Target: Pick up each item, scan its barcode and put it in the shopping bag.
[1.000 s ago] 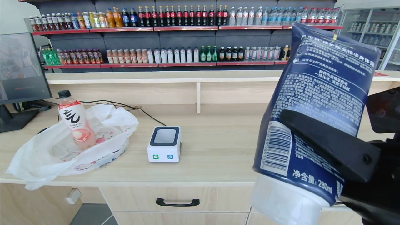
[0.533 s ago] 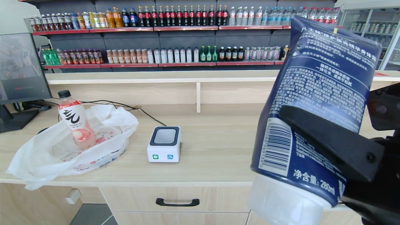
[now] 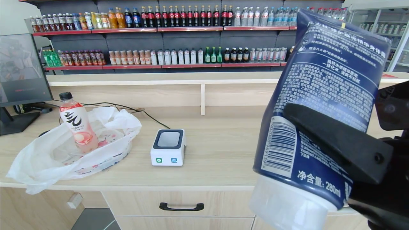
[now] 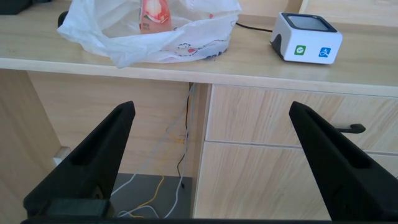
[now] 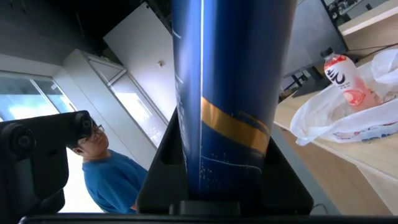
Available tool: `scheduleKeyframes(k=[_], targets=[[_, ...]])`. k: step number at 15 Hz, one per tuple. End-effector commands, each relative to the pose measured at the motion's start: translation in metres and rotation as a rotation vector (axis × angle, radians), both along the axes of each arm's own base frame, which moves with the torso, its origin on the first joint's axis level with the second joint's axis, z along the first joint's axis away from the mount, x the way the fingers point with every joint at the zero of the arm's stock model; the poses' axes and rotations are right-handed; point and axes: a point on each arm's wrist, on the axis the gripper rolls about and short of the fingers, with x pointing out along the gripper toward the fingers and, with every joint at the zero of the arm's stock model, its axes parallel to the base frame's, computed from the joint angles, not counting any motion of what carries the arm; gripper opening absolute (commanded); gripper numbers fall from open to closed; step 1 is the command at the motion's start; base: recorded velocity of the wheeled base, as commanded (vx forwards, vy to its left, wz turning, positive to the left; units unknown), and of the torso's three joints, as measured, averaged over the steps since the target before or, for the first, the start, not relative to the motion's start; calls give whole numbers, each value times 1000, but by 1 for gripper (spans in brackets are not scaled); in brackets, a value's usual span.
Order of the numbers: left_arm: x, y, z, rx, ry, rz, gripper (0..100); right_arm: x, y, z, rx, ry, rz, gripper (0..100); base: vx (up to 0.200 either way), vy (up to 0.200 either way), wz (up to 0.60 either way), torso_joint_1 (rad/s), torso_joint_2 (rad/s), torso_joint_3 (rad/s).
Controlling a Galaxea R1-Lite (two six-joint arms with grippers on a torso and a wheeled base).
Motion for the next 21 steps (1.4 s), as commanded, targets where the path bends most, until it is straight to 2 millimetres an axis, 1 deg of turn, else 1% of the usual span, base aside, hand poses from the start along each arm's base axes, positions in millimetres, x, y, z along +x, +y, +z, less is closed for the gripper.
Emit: scheduleKeyframes(k=[1,6,7,9,10,12,14,16,18,20,21], targets=[[0,0,0,0,0,0,100,1,1,-3,-11,0,-4,0,0,0,0,0,0,0],[0,0,0,0,0,0,100,-2,2,-3,-18,-17,-3,0,0,0,0,0,0,0],[0,0,0,0,0,0,100,-5,3,-4,-31,-33,6,0,0,0,0,0,0,0],[0,0,0,0,0,0,100,-4,4,-6,-56,-79,-23,0,0,0,0,0,0,0],[0,0,0,0,0,0,100,-4,4,-8,-88,-132,-37,0,0,0,0,0,0,0],[0,0,0,0,0,0,100,-4,1,-19,-150,-172,-76,0,0,0,0,0,0,0],[0,0,0,0,0,0,100,-5,-9,-40,-259,-194,-124,0,0,0,0,0,0,0],[0,0,0,0,0,0,100,-7,-19,-56,-342,-214,-166,0,0,0,0,0,0,0],[0,0,0,0,0,0,100,-1,-25,-63,-395,-235,-225,0,0,0,0,0,0,0],[0,0,0,0,0,0,100,7,-27,-69,-454,-274,-285,0,0,0,0,0,0,0],[0,0,0,0,0,0,100,20,-28,-71,-512,-335,-373,0,0,0,0,0,0,0]])
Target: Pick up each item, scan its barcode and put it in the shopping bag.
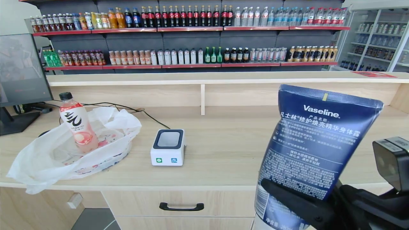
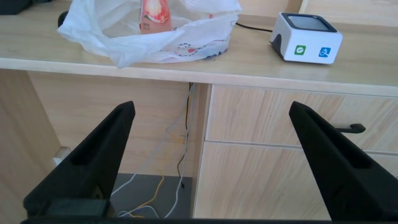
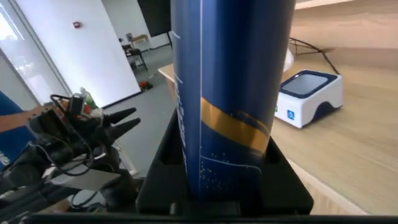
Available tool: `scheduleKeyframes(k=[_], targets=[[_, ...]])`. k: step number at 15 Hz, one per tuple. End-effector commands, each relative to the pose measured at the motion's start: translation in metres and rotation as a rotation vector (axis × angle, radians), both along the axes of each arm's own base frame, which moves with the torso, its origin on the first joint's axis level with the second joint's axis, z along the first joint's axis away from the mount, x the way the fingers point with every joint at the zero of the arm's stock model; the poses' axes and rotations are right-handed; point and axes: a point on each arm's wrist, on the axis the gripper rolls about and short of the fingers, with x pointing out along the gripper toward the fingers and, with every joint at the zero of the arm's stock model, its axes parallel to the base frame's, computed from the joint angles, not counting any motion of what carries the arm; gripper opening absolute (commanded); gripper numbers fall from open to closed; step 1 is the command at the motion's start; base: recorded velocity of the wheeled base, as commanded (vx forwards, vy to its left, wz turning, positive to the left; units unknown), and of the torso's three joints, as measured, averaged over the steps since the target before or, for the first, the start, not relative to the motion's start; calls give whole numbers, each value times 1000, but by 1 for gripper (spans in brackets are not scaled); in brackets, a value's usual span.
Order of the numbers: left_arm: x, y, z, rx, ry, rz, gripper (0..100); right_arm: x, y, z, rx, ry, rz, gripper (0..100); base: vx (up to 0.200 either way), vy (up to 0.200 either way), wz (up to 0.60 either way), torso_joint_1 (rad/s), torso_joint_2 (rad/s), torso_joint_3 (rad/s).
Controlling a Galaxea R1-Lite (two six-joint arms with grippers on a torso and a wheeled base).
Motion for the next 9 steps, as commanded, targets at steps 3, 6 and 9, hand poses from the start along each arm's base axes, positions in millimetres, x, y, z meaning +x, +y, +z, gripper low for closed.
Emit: scheduleKeyframes(k=[3,6,9], targets=[[0,0,0,0,0,0,100,33,-7,-5,-105,-100,-297,0,0,0,0,0,0,0],[0,0,0,0,0,0,100,35,-15,-9,-196,-156,-491,0,0,0,0,0,0,0],[0,0,0,0,0,0,100,50,-30,-8,-287,-224,-649,0,0,0,0,0,0,0]])
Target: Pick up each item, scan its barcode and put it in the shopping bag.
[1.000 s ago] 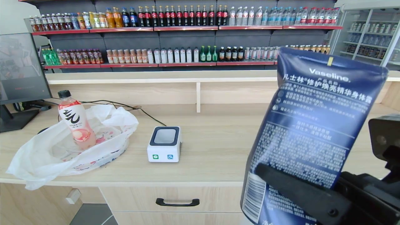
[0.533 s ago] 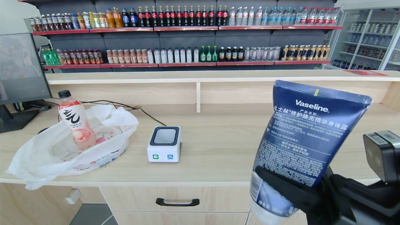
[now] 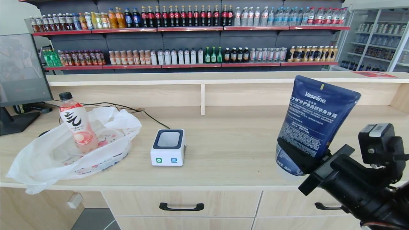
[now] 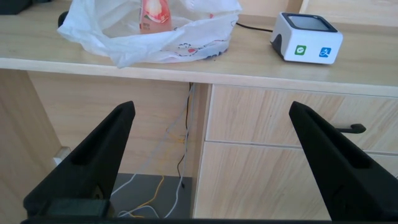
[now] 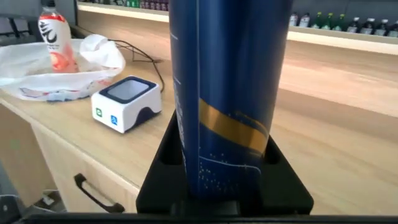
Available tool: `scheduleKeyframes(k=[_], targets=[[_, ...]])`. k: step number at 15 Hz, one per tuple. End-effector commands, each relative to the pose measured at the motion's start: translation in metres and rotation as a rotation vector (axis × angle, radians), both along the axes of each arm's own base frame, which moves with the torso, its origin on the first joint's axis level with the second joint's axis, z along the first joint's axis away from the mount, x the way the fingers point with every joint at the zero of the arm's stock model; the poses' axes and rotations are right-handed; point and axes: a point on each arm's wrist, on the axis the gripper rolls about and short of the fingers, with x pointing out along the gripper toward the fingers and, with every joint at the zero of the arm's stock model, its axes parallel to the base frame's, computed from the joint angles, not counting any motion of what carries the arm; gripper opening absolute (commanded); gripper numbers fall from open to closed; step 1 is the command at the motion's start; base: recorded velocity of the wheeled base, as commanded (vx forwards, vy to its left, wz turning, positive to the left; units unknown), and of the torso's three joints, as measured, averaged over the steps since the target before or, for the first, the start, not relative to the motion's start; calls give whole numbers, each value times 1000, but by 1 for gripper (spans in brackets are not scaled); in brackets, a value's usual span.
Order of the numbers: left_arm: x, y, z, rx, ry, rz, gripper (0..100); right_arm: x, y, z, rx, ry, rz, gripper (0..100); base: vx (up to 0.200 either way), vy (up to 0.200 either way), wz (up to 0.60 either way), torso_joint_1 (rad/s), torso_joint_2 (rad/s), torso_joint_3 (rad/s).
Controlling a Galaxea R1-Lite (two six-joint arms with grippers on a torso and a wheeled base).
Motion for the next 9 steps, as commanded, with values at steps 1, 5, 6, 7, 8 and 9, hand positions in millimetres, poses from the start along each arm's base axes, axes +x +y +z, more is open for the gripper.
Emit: scheduleKeyframes(k=[1,5,6,7,8,9], targets=[[0,0,0,0,0,0,100,16,-8,5,-32,-44,-88,0,0,0,0,0,0,0],[0,0,0,0,0,0,100,57,8,14,-48,-115,-128,0,0,0,0,0,0,0],[0,0,0,0,0,0,100,69,10,10,-55,-105,-135,0,0,0,0,0,0,0],[0,0,0,0,0,0,100,87,4,4,-74,-102,-158,0,0,0,0,0,0,0],[0,0,0,0,0,0,100,102,-3,3,-91,-112,-191,0,0,0,0,0,0,0],[0,0,0,0,0,0,100,108,-6,3,-93,-118,-206,0,0,0,0,0,0,0]])
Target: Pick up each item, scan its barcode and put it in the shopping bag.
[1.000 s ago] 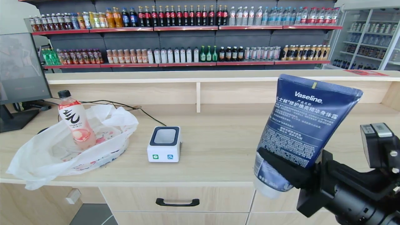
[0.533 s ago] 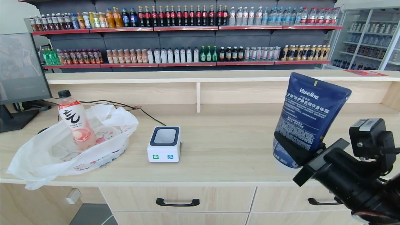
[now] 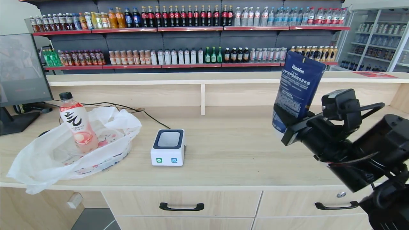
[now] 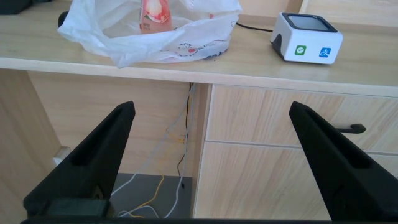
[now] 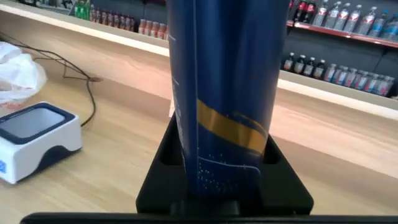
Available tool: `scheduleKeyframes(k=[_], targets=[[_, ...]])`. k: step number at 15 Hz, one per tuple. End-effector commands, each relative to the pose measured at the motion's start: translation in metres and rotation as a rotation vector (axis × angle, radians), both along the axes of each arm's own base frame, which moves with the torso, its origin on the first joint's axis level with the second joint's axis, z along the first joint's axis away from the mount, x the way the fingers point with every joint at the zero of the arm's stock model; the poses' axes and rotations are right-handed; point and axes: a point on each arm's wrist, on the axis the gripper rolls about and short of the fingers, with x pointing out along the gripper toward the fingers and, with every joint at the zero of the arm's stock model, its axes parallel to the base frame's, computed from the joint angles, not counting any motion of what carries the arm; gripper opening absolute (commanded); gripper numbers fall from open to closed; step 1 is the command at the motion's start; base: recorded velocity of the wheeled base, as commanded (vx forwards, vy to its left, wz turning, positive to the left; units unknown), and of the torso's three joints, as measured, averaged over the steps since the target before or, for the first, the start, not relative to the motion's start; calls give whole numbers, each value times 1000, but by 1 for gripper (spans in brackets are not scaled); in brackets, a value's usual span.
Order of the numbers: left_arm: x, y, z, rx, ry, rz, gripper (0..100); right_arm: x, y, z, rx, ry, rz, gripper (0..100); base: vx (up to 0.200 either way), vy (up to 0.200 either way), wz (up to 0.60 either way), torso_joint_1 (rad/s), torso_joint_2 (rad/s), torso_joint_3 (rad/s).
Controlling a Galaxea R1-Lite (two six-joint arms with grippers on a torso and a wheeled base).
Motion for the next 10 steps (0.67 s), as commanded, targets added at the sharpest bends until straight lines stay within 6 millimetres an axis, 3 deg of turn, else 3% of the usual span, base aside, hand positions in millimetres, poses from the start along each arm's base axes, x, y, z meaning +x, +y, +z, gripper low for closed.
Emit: scheduleKeyframes(k=[1,3,10], targets=[[0,0,0,0,0,0,100,37,-4,-11,-7,7,-54,0,0,0,0,0,0,0],[0,0,0,0,0,0,100,53,1,-19,-8,14,-61,0,0,0,0,0,0,0],[0,0,0,0,0,0,100,77,-28,-56,-8,134,-161,0,0,0,0,0,0,0]])
